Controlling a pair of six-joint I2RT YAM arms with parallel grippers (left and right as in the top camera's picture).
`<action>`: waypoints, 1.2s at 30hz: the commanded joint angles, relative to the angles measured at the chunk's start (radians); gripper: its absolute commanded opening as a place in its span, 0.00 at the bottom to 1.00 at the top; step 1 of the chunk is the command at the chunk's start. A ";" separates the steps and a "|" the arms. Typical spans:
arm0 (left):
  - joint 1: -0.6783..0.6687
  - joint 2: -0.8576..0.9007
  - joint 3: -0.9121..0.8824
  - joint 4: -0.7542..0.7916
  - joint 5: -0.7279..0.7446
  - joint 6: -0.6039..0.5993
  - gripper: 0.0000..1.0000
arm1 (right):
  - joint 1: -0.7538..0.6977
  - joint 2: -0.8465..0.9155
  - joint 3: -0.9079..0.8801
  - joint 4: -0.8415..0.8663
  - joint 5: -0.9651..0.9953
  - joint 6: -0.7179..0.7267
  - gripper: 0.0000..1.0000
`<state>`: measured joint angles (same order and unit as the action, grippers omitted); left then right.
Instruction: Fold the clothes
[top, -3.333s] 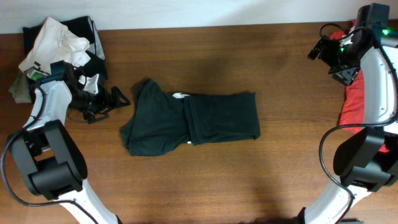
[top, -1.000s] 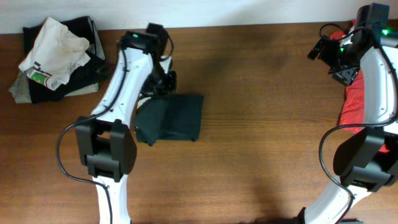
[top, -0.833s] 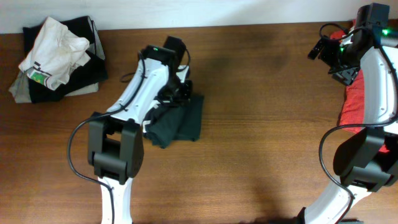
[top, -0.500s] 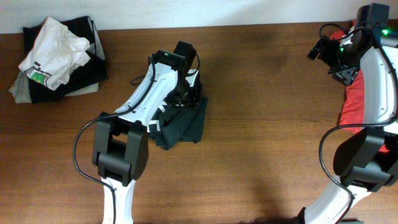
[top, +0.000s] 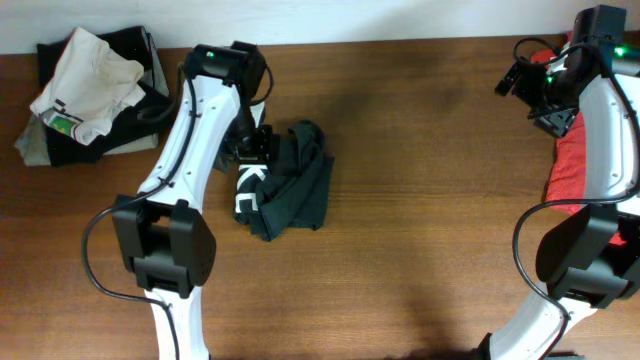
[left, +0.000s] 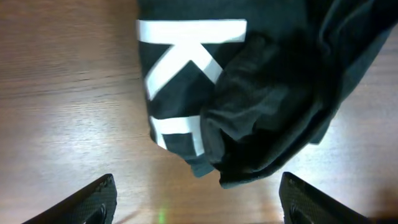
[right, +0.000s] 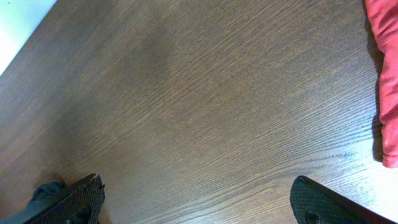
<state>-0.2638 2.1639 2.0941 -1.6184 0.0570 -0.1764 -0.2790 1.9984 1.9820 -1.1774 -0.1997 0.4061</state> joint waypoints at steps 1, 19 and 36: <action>-0.035 -0.023 -0.107 0.068 0.092 0.062 0.87 | -0.003 -0.013 0.013 0.000 0.010 -0.009 0.99; -0.280 -0.027 -0.325 0.308 0.235 0.064 0.01 | -0.003 -0.013 0.013 0.000 0.010 -0.009 0.99; -0.051 -0.027 -0.059 0.264 0.214 -0.016 0.76 | -0.003 -0.013 0.013 0.000 0.010 -0.009 0.99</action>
<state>-0.3405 2.1094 2.0552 -1.3128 0.2604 -0.1596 -0.2790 1.9984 1.9820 -1.1778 -0.1997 0.4034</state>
